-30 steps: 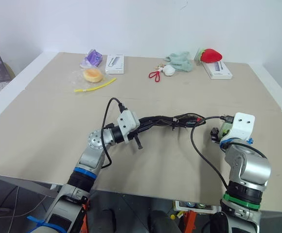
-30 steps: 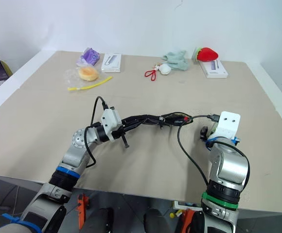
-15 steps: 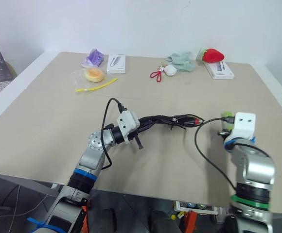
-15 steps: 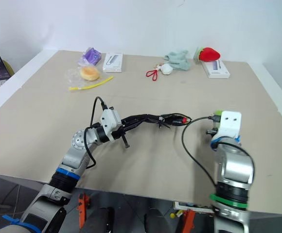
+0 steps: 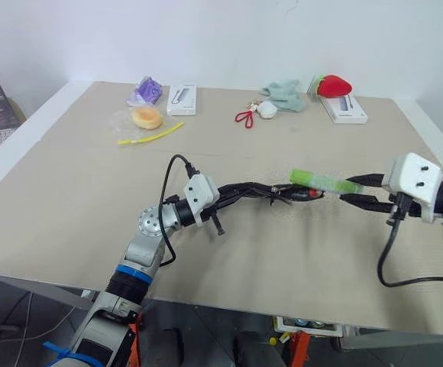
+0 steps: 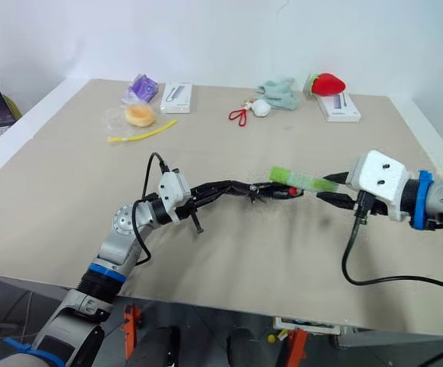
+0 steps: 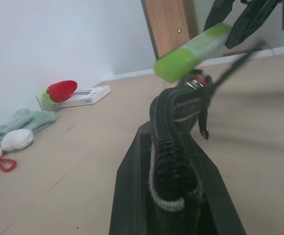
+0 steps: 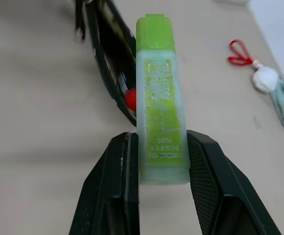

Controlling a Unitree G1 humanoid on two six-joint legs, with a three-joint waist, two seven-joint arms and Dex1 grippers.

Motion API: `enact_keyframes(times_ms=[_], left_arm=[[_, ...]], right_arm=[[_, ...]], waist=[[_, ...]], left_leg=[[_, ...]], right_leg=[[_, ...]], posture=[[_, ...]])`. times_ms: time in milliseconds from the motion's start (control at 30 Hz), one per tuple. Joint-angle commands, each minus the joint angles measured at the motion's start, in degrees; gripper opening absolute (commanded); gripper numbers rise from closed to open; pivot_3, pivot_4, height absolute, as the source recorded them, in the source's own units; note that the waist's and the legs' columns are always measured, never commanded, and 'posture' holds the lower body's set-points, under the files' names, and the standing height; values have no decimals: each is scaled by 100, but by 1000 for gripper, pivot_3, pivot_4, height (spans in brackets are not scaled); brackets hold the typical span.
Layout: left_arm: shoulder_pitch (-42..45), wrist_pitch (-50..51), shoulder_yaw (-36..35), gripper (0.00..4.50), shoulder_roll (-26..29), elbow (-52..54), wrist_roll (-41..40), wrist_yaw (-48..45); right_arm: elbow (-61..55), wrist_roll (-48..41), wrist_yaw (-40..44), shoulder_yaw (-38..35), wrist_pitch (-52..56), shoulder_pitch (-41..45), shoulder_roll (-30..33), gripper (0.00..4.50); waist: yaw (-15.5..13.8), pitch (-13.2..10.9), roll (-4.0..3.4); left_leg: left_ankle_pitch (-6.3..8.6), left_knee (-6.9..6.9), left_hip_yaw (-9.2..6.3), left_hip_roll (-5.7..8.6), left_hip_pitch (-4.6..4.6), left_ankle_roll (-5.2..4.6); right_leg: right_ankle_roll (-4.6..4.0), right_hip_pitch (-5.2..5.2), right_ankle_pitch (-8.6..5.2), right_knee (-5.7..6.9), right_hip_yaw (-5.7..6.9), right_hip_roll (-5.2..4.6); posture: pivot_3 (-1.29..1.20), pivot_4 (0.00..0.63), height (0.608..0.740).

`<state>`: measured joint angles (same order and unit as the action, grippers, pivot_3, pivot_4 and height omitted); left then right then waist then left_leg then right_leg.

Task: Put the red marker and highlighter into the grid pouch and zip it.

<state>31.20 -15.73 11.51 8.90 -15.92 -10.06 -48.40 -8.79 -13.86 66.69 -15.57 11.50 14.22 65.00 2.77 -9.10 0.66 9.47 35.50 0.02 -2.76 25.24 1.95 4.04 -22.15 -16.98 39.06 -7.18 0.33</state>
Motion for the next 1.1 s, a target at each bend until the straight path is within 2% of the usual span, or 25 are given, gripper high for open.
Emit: enact_keyframes(times_ms=[33, 333, 667, 867, 1100], left_arm=[[124, -36, -38, 0, -11, 129, -46, -3], [102, -15, -51, 0, 78, 102, -29, -38], [162, -11, -3, 0, 51, 54, -15, -81], [198, -35, 4, 0, 21, 22, -11, -103], [207, -87, 52, 0, 29, 86, 31, -138]], right_arm=[[112, -32, 172, -7, -229, 208, 178, 1001], [-89, -604, 322, -379, 413, 349, 277, 1001], [-640, -947, 406, -833, 1119, -178, 416, 1001], [-479, -546, 372, -654, 695, -429, 468, 1001], [-164, -142, 312, -261, 199, -281, 474, 1001]], waist=[[3, 0, 1], [-8, -3, -3], [-13, -4, -1], [-12, -5, 0], [-10, -5, 0]], left_leg=[[-1, 0, 0, 0, -2, 1], [-2, -5, -1, 0, -1, 4], [-2, -4, -3, 0, -2, 4], [-2, -3, -3, 0, -2, 4], [-2, -4, -2, 0, -3, 4]], right_leg=[[-1, 0, 1, 0, -1, 0], [-4, 0, 2, 1, -1, 0], [-3, 2, 0, 1, 2, 0], [-2, 2, 0, 1, 2, 0], [-1, 2, 0, 1, 1, 1]], posture=[[0, 150, 728], [0, 150, 728], [0, 150, 728], [0, 150, 728], [0, 150, 728]])
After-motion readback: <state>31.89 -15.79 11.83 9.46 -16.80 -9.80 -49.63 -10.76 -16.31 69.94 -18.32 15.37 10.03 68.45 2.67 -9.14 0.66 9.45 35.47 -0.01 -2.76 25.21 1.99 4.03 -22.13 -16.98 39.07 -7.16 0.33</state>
